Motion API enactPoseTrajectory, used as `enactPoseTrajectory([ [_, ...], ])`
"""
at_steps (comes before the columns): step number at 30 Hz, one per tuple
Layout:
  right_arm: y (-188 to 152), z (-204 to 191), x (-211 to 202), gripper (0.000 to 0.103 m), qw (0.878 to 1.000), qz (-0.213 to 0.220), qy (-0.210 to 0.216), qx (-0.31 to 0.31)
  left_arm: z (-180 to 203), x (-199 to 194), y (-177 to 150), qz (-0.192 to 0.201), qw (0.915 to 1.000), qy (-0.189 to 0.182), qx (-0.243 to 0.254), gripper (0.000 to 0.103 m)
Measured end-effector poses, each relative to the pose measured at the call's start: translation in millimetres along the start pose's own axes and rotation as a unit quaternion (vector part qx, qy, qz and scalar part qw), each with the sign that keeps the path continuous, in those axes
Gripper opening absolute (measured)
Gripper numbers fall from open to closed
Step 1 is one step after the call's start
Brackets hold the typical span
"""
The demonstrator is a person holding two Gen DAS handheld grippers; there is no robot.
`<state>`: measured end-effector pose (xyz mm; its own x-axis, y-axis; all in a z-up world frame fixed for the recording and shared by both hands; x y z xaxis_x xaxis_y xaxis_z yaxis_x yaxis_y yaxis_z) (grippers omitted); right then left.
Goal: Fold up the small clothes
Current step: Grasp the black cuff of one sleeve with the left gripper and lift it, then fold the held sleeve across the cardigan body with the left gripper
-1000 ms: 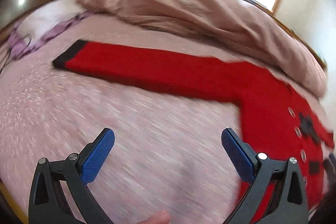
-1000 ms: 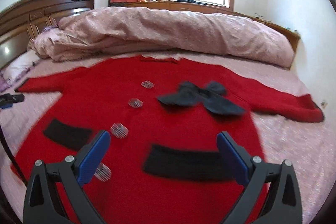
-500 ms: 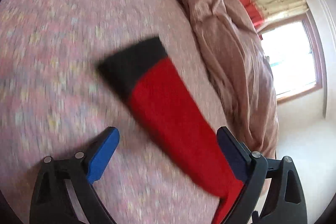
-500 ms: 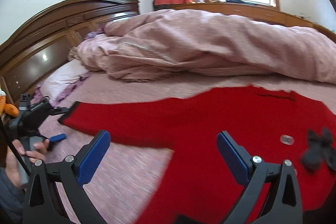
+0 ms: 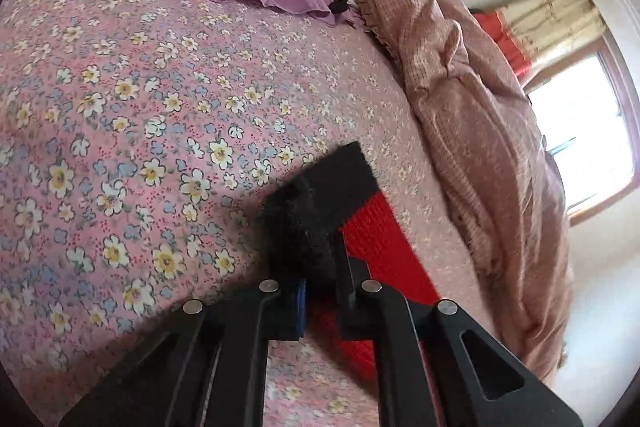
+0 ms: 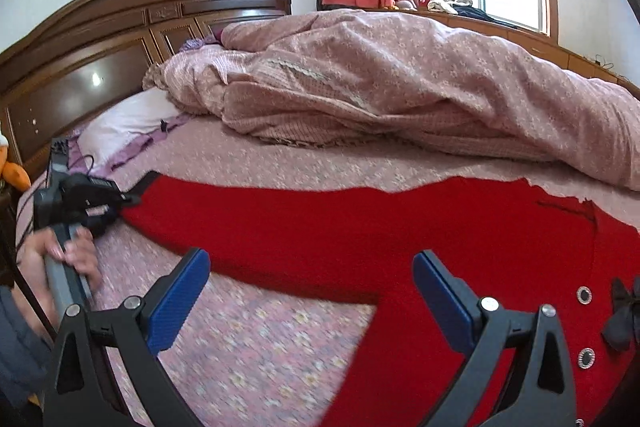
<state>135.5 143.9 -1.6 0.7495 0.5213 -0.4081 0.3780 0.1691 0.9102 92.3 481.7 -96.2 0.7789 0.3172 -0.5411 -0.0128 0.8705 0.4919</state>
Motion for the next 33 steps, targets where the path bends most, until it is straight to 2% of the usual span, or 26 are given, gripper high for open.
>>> enactPoseTrajectory([
  [2, 0, 12, -4, 0.103, 1.0, 0.003, -0.02, -0.007, 11, -11, 0, 0.018, 0.9996, -0.001, 0.024, 0.003],
  [5, 4, 35, -15, 0.103, 1.0, 0.007, -0.027, 0.013, 38, -25, -4, 0.043, 0.9971, -0.001, 0.063, 0.003],
  [10, 12, 92, -49, 0.103, 0.998, 0.01, -0.058, 0.026, 102, -33, -26, 0.034, 0.9983, -0.033, 0.034, 0.003],
  [13, 19, 137, -83, 0.103, 0.996, 0.02, -0.086, 0.024, 157, -44, -54, 0.025, 0.9963, -0.063, 0.054, 0.003],
  [19, 24, 248, -156, 0.103, 0.986, 0.04, -0.16, 0.025, 257, -81, -123, 0.018, 0.9818, -0.136, 0.132, 0.003],
  [22, 11, 310, -191, 0.103, 0.977, 0.031, -0.201, 0.058, 302, -95, -163, 0.022, 0.9721, -0.158, 0.172, 0.003],
  [25, -11, 365, -219, 0.103, 0.968, 0.025, -0.233, 0.093, 346, -107, -216, 0.021, 0.9548, -0.175, 0.24, 0.003],
  [28, -40, 406, -245, 0.103, 0.953, 0.048, -0.282, 0.098, 386, -114, -286, 0.006, 0.9302, -0.203, 0.306, 0.003],
  [29, -48, 416, -249, 0.103, 0.948, 0.046, -0.3, 0.096, 395, -118, -309, 0.002, 0.9227, -0.214, 0.321, 0.003],
  [31, -58, 438, -244, 0.103, 0.942, -0.004, -0.32, 0.104, 408, -123, -348, -0.002, 0.9126, -0.229, 0.339, 0.003],
  [33, -56, 450, -249, 0.103, 0.941, 0.012, -0.319, 0.117, 420, -120, -392, -0.02, 0.9026, -0.244, 0.354, 0.003],
])
Point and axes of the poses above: each gripper's, at about its wrist camera, not at the fingertips, and x roughly the way its jaws point, z to its right, y to its top, the point moved 4 cm from there along x, roughly the way its jaws point, and after that the axes turned 13 degrees about z, right-handed, at the moved point
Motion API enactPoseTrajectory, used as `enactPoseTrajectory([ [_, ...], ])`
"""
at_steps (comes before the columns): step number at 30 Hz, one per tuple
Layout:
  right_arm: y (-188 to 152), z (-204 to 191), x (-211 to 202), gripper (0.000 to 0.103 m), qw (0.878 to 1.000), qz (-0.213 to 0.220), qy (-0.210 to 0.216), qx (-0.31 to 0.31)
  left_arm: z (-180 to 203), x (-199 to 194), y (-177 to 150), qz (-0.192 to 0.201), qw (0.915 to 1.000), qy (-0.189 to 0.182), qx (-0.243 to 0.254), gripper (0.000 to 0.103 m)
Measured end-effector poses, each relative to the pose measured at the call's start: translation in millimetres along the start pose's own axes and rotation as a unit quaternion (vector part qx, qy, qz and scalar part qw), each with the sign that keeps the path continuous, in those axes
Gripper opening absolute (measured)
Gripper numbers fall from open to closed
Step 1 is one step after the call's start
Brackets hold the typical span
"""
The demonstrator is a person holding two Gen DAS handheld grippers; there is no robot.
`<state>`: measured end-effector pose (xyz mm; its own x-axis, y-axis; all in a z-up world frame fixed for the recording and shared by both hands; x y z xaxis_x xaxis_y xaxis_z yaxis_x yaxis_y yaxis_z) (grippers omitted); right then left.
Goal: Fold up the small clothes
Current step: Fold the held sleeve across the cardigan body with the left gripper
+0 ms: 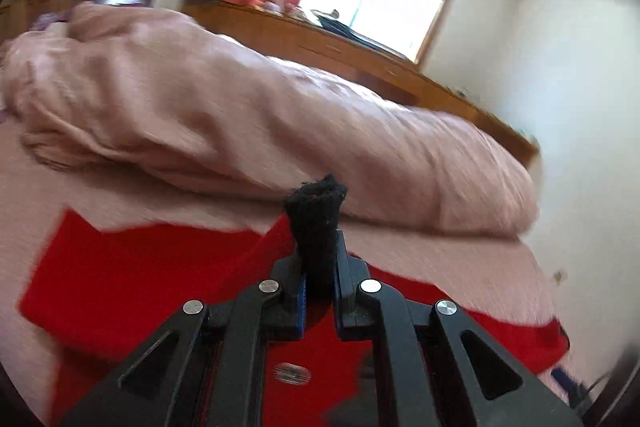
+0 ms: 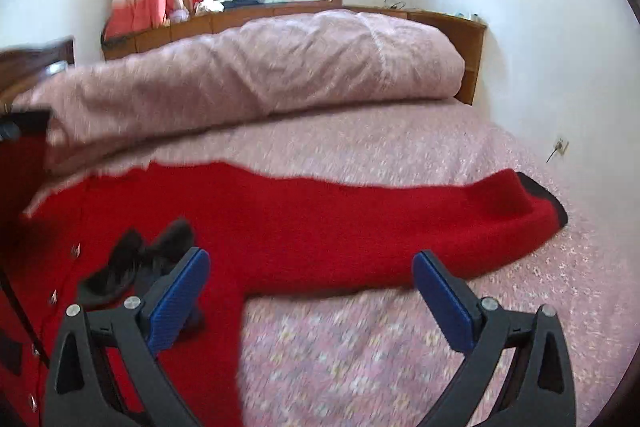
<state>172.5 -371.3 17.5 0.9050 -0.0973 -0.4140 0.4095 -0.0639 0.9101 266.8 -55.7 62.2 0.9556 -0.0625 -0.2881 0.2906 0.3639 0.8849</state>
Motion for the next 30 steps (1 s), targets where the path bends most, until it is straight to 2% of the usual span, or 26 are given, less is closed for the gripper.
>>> enactPoseTrajectory([
  [3, 12, 12, 0, 0.103, 1.0, 0.011, 0.016, 0.024, 39, 17, -38, -0.024, 0.9993, -0.027, 0.01, 0.003],
  [8, 17, 18, -4, 0.103, 0.999, 0.016, 0.019, 0.028, 71, 32, -81, -0.046, 0.9977, -0.03, 0.04, 0.003],
  [15, 12, 33, 1, 0.103, 0.999, 0.003, 0.007, 0.036, 77, 38, -97, -0.059, 0.9964, -0.031, 0.052, 0.004],
  [17, 10, 38, 1, 0.103, 0.999, 0.0, 0.004, 0.046, 77, 39, -102, -0.08, 0.9947, -0.03, 0.056, 0.006],
  [19, 8, 42, 2, 0.103, 0.999, 0.0, -0.001, 0.051, 79, 38, -103, -0.103, 0.9924, -0.046, 0.05, 0.017],
  [22, 6, 46, 7, 0.103, 0.999, -0.005, -0.004, 0.037, 83, 29, -105, -0.129, 0.9879, -0.068, 0.051, 0.023],
  [25, 6, 63, 6, 0.103, 0.999, -0.009, -0.015, 0.041, 89, 18, -101, -0.137, 0.9859, -0.076, 0.06, 0.029],
  [28, 5, 94, 1, 0.103, 0.997, -0.016, -0.015, 0.077, 94, 12, -98, -0.139, 0.9851, -0.068, 0.076, 0.042],
  [30, 4, 115, -3, 0.103, 0.995, -0.019, -0.016, 0.092, 91, 14, -100, -0.138, 0.9857, -0.043, 0.086, 0.042],
])
Point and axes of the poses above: each gripper's, at about its wrist camera, not at the fingertips, and x roughly the way its jaws point, z to its right, y to its top, the point moved 4 cm from there along x, roughly the way its jaws point, and after that the axes turned 13 degrees about z, right-handed, at the moved point
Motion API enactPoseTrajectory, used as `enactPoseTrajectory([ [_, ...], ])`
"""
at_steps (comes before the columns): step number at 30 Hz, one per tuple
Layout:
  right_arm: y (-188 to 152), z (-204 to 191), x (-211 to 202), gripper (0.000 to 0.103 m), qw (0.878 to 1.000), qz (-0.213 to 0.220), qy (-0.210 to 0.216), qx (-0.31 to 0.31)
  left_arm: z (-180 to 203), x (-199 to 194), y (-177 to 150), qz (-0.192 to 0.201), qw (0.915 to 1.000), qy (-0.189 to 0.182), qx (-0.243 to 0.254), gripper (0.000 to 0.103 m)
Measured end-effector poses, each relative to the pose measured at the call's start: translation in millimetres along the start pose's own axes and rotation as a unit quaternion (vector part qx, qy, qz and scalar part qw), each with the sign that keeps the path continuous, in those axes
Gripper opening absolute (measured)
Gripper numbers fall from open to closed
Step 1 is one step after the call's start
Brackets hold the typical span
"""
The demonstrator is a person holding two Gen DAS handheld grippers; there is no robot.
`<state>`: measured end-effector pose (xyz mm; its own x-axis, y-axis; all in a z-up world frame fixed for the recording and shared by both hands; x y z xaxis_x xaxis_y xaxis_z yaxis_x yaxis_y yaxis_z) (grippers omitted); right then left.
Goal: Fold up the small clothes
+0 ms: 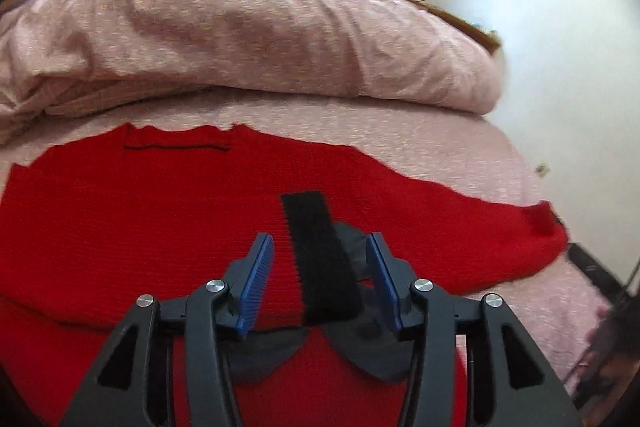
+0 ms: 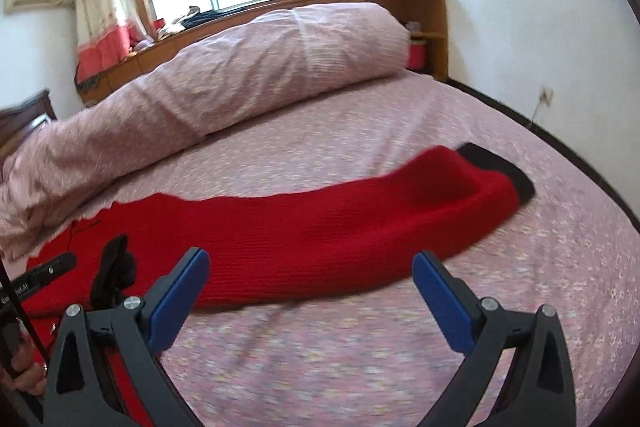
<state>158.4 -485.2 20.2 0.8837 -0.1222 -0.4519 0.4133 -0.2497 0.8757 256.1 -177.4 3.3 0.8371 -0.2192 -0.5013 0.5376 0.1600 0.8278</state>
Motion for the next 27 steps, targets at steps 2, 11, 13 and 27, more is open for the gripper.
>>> enactPoseTrajectory([
  [2, 3, 28, 0, 0.103, 1.0, -0.01, -0.011, 0.01, -6, 5, -4, -0.008, 0.9996, 0.028, -0.003, 0.042],
  [11, 0, 166, 2, 0.103, 0.988, -0.046, -0.054, 0.135, -17, 30, -41, -0.004, 0.9886, 0.147, 0.032, 0.051],
  [13, -8, 182, 9, 0.103, 0.981, -0.058, -0.022, 0.184, -17, 32, -44, -0.008, 0.9854, 0.165, 0.044, 0.055],
  [27, 8, 225, 53, 0.103, 0.945, -0.005, 0.073, 0.318, -23, 32, -49, -0.006, 0.9851, 0.168, 0.037, 0.06],
])
Point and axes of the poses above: each gripper's, at about its wrist camera, not at the fingertips, and x roughly the way its jaws point, z to its right, y to its top, the point moved 4 cm from there along x, roughly the way its jaws point, and after that the axes turned 13 degrees about z, right-handed, at the moved point
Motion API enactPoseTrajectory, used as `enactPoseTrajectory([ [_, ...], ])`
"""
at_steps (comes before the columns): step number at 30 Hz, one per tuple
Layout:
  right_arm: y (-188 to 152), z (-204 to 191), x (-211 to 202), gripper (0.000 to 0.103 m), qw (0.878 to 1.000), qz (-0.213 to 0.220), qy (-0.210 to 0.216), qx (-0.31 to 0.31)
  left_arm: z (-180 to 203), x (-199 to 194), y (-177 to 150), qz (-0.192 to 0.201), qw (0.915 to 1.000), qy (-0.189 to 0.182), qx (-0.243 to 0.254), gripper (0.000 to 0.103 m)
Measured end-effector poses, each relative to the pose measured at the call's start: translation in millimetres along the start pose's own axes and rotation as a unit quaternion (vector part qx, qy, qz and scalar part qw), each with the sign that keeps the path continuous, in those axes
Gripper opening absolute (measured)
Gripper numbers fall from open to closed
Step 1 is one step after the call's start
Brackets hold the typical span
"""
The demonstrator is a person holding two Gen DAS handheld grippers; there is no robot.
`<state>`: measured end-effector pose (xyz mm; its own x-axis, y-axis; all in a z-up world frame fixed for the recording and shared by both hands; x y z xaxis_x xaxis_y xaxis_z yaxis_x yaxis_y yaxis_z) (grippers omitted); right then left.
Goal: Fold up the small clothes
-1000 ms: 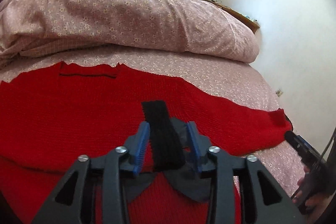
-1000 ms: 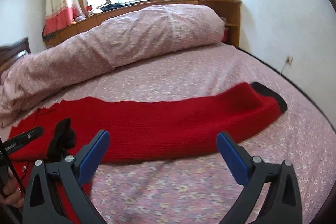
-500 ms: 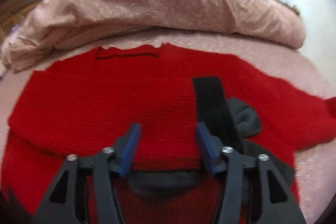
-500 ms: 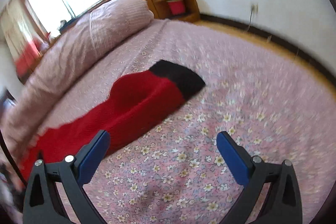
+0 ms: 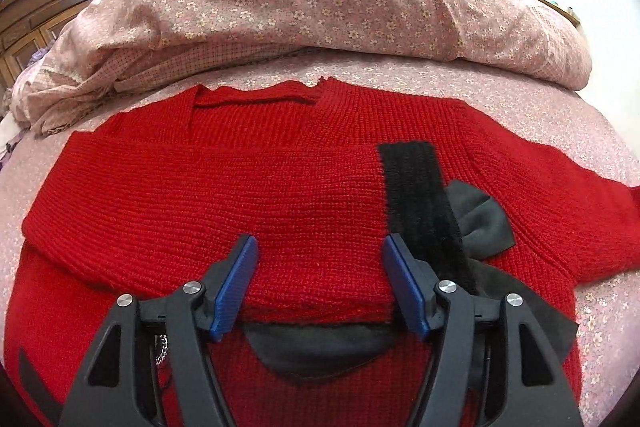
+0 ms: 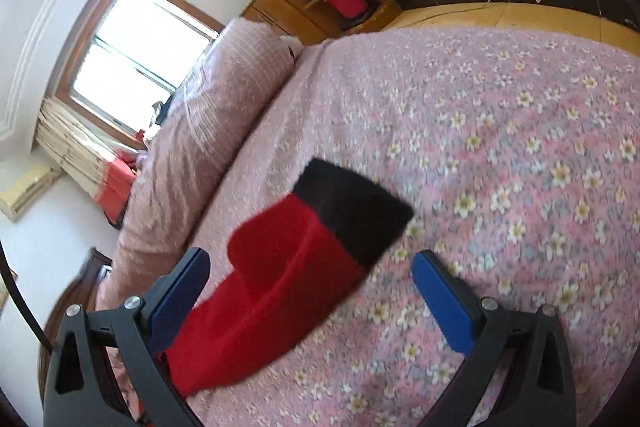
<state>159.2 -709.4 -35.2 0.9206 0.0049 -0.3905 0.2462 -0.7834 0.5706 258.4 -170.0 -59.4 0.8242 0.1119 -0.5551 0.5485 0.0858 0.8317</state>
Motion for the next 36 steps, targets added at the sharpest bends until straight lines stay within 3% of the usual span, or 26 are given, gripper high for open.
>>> enactPoseTrajectory([
  [13, 31, 9, 19, 0.099, 0.998, 0.02, -0.012, -0.051, -1, 1, -1, 0.0, 0.9999, -0.006, -0.008, 0.06],
  [20, 24, -4, 32, 0.099, 0.999, -0.012, 0.04, -0.018, -1, 0, -2, 0.0, 1.0, -0.005, -0.007, 0.06],
  [26, 7, -9, 24, 0.098, 0.994, -0.053, 0.083, 0.049, 0, 1, -2, -0.001, 1.0, -0.002, -0.003, 0.06],
  [30, -9, -13, 24, 0.093, 0.993, -0.109, 0.022, 0.035, 0, 0, -2, 0.0, 1.0, -0.002, -0.002, 0.06],
  [33, -16, -20, 29, 0.095, 0.993, -0.115, 0.003, 0.016, 0, 0, -2, -0.001, 1.0, -0.004, -0.004, 0.06],
  [36, -14, -21, 34, 0.094, 0.995, -0.097, 0.011, 0.018, 0, 1, -2, -0.001, 1.0, -0.004, -0.005, 0.06],
])
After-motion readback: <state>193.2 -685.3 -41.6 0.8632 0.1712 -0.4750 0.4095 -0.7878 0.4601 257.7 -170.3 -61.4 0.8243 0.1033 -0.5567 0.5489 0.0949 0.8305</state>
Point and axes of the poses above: each gripper's, at about its wrist camera, not at the fingertips, and x roughly the way its jaws point, z to its right, y to its top, the point moved 4 cm from there along x, roughly the way its jaws point, and after that the axes turned 13 degrees about z, right-handed, at the moved point
